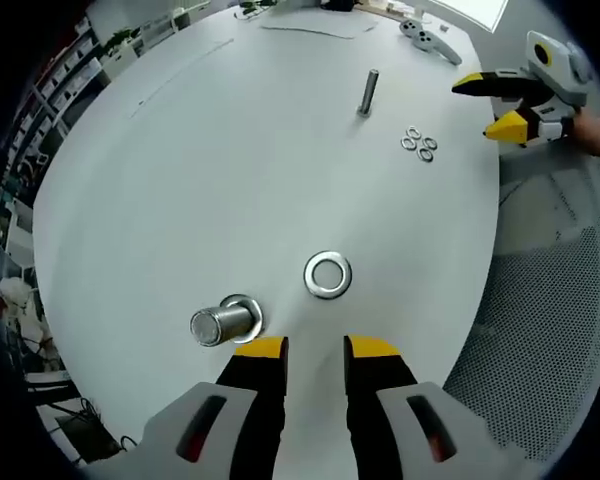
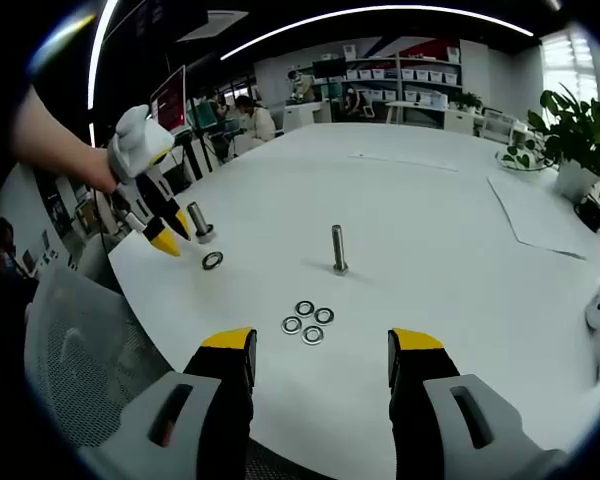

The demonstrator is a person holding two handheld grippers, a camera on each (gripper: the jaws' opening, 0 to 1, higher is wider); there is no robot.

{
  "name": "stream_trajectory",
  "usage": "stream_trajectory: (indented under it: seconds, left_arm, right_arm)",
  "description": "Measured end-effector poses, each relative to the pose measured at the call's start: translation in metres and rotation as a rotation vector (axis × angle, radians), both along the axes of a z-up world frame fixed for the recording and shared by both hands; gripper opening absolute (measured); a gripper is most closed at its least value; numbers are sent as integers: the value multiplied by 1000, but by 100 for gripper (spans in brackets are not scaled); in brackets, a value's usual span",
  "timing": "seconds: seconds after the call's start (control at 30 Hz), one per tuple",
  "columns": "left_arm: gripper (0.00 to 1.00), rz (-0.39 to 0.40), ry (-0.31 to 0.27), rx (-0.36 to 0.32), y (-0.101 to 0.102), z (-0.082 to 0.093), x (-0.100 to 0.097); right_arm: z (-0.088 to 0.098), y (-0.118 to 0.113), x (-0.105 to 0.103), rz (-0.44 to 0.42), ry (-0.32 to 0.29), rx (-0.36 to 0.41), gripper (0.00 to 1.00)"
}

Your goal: Place the washer onto the threaded stud by aligning its center hole with the stud, sliding it down to the base, and recovering from edge contact or off-axis alignment until the washer reaches the visible bottom stop.

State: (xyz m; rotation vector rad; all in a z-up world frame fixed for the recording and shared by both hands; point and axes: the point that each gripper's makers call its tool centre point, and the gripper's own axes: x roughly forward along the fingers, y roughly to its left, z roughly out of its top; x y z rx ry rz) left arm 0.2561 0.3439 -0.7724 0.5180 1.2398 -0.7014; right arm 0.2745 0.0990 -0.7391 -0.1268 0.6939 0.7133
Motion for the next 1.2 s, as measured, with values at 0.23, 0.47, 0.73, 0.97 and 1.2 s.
stream_trajectory:
  seconds: [0.23, 0.47, 0.73, 0.97, 1.2]
  left_arm:
    - [20, -24, 8, 8, -9, -5, 4]
    - [20, -27, -6, 14, -20, -12, 12]
    - [20, 20, -7, 5, -27, -21, 19]
    - [20, 9, 0, 16, -31, -22, 17]
    - [20, 1, -1, 25, -32, -23, 19]
  right_arm:
    - [0, 0, 0, 2, 0, 3, 55]
    - [0, 1, 0, 2, 0, 5, 55]
    - [1, 1, 0, -1, 1, 9, 55]
    - [1, 1, 0, -4, 2, 12, 55]
    - [2, 1, 1, -4, -1, 16, 55]
